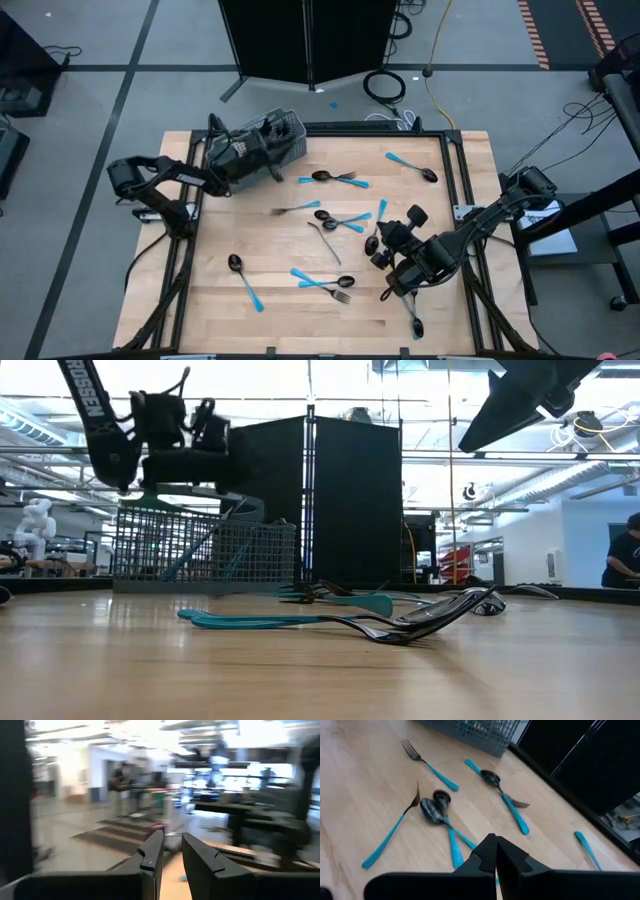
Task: Sort silverware
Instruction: Put the blue fork in the silverware rack
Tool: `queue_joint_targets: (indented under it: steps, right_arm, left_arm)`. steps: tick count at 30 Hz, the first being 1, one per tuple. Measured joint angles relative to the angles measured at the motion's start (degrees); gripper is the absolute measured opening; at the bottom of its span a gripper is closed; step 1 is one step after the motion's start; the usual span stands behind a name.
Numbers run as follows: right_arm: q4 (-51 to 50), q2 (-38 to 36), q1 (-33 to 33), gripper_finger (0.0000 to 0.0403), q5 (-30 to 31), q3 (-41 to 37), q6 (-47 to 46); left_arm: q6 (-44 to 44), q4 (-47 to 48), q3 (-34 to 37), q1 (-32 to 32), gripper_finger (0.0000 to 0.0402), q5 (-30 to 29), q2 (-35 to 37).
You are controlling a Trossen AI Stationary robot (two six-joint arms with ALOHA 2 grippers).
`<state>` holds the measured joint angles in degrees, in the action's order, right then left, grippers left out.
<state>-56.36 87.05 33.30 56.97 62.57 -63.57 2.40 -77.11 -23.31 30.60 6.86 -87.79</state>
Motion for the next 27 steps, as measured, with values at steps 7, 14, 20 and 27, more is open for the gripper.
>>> queue_joint_targets:
  steps: [7, 14, 20, 27]
  right_arm:
    - [0.62, 0.00, 0.00, 0.0000, -2.86, 0.02, 0.00]
    - [2.28, -0.02, 0.00, 0.0000, -3.25, 0.04, -0.02]
    - [4.19, -0.02, -0.02, 0.0000, -3.10, 0.04, 1.88]
    - [6.10, -0.02, -0.24, 0.0000, -3.28, 0.04, 4.72]
  left_arm:
    - [-7.71, 14.55, -0.04, -9.32, 0.0066, 2.84, 7.40]
    - [-10.45, 57.08, -5.92, -17.23, 0.0066, -2.80, 10.54]
    - [-10.13, 71.63, -10.34, -19.85, 0.0081, -7.41, 6.30]
    - [-5.80, 71.65, -10.64, -19.94, 0.0161, -6.52, 1.86]
